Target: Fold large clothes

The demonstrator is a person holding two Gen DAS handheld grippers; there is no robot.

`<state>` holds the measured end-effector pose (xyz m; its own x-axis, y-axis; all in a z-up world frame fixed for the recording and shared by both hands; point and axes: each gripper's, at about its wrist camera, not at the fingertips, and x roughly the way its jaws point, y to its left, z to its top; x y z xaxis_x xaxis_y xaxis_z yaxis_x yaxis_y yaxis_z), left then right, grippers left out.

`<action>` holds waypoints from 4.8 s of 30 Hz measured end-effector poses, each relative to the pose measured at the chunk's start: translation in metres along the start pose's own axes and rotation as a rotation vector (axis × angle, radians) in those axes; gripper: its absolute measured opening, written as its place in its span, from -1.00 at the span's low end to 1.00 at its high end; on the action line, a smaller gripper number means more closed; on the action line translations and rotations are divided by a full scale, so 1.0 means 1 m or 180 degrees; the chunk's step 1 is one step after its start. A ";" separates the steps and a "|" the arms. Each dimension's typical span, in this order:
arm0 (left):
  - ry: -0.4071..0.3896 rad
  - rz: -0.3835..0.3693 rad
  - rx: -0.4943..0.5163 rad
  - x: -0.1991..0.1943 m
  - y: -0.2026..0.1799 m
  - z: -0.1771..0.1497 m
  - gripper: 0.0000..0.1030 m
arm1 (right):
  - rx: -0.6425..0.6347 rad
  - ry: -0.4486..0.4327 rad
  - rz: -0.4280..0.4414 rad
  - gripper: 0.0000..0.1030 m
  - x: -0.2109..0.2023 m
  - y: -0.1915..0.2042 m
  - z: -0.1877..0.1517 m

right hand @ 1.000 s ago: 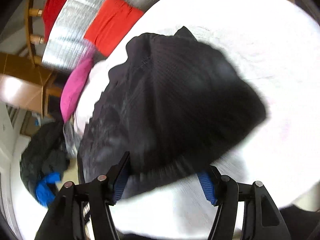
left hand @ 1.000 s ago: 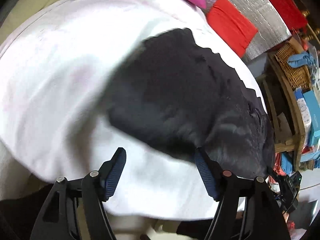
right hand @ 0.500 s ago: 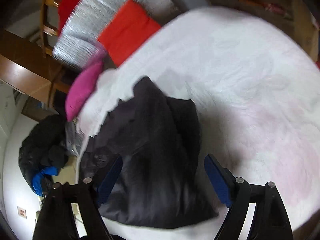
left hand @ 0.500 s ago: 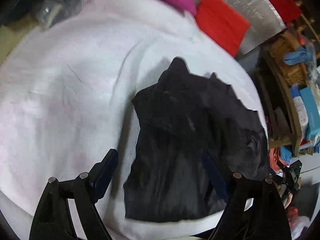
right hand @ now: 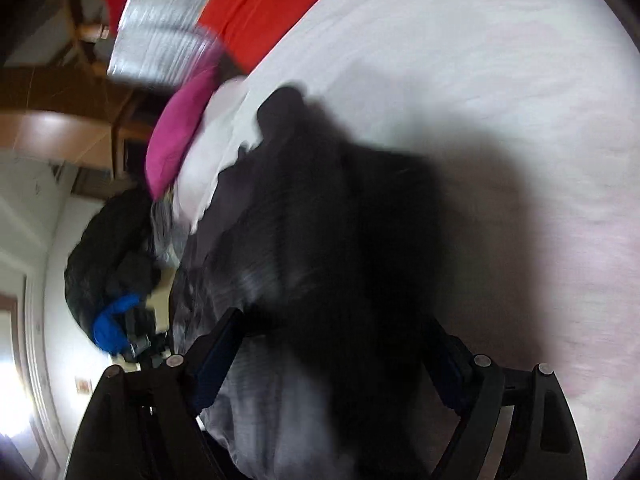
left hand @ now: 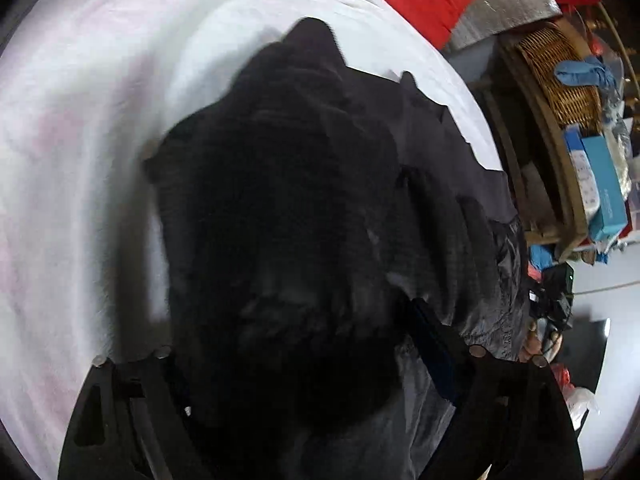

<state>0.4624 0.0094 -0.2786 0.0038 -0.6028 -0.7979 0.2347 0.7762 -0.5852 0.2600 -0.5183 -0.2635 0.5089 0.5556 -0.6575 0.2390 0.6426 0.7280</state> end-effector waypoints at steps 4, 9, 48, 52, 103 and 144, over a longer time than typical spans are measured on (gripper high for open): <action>-0.0040 -0.0088 0.0046 0.006 -0.012 0.000 0.77 | -0.0134 0.0132 -0.0059 0.77 0.029 0.018 0.000; -0.0211 -0.0219 0.0232 -0.004 -0.026 -0.005 0.77 | -0.0489 0.0075 0.0199 0.77 0.020 0.056 -0.010; -0.0622 0.1092 0.0283 -0.016 -0.082 -0.056 0.47 | 0.0016 -0.0532 -0.0639 0.23 -0.013 0.056 -0.038; -0.0944 0.1557 0.0419 -0.035 -0.100 -0.073 0.47 | -0.0159 -0.0642 -0.0920 0.24 -0.023 0.073 -0.044; -0.1739 0.2709 0.0772 -0.060 -0.092 -0.109 0.53 | -0.0407 -0.0875 -0.1796 0.25 0.055 0.122 -0.002; -0.1677 0.2734 0.0858 -0.042 -0.099 -0.110 0.53 | -0.1521 -0.0295 -0.1375 0.24 0.110 0.196 -0.081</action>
<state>0.3317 -0.0220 -0.2031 0.6806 0.0782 -0.7285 0.1612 0.9539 0.2530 0.2953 -0.2886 -0.2088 0.5235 0.1606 -0.8367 0.0548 0.9737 0.2212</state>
